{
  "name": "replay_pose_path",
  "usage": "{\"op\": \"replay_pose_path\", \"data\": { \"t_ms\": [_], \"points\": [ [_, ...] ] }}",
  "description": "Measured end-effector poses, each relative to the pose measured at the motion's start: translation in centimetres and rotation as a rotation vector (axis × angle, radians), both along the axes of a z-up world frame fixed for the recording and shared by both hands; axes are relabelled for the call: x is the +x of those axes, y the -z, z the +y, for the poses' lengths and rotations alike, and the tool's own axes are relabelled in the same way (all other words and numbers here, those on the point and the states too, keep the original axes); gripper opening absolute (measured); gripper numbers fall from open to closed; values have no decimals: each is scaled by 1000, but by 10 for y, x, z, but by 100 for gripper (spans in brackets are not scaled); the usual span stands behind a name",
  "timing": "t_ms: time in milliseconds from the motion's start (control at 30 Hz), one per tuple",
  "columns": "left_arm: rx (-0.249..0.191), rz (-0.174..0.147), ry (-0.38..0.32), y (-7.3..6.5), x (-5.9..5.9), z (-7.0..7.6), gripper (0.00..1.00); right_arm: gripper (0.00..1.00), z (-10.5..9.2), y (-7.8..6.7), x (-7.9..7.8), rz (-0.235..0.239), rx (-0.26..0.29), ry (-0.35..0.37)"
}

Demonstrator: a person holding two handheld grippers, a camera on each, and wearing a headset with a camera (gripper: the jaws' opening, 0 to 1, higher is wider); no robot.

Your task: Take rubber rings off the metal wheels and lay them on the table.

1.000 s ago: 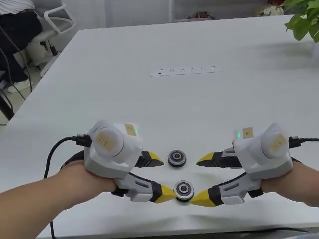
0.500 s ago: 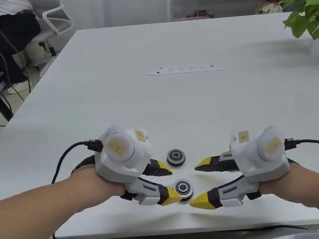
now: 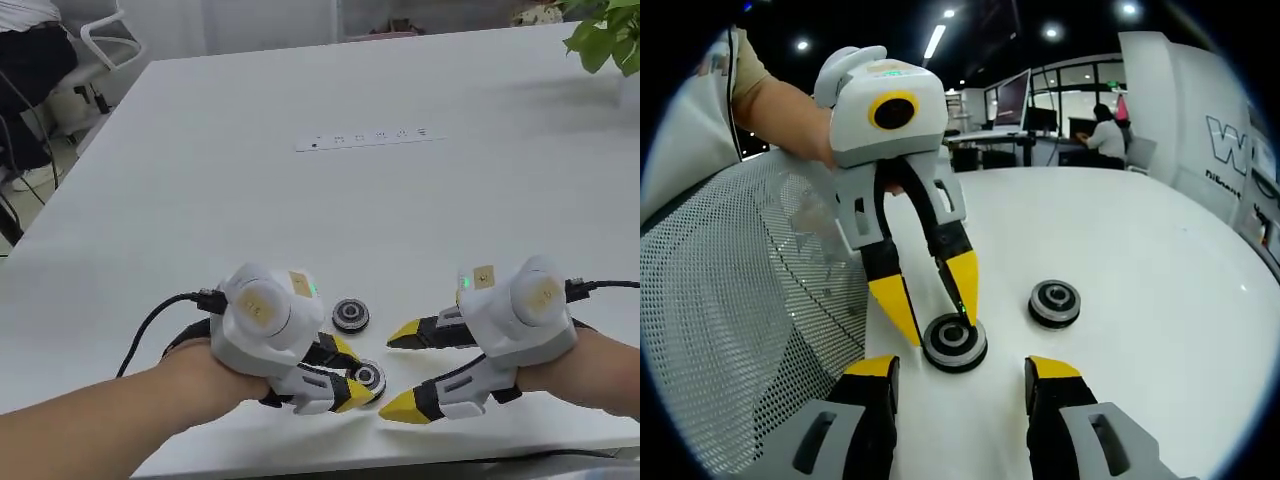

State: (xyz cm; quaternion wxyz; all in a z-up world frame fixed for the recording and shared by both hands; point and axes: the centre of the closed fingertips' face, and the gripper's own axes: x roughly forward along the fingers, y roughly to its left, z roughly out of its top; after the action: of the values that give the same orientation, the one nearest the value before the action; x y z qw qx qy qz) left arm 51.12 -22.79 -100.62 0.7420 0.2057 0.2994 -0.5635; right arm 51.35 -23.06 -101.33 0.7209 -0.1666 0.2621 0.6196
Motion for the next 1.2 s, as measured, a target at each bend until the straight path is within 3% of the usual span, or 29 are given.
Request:
{"op": "replay_pose_path", "data": {
  "t_ms": [67, 567, 1200],
  "points": [
    [7, -17, 3, 0, 1, 1, 20, 49, 1, 0, 0, -1, 2, -3],
    [-20, -21, -35, -1, 5, 3, 14, 46, 6, 2, -4, -2, -7, -35],
    [-19, -44, -48, -1, 4, 3, 14, 30, 18, 5, -5, 3, 22, -49]
  ]
}}
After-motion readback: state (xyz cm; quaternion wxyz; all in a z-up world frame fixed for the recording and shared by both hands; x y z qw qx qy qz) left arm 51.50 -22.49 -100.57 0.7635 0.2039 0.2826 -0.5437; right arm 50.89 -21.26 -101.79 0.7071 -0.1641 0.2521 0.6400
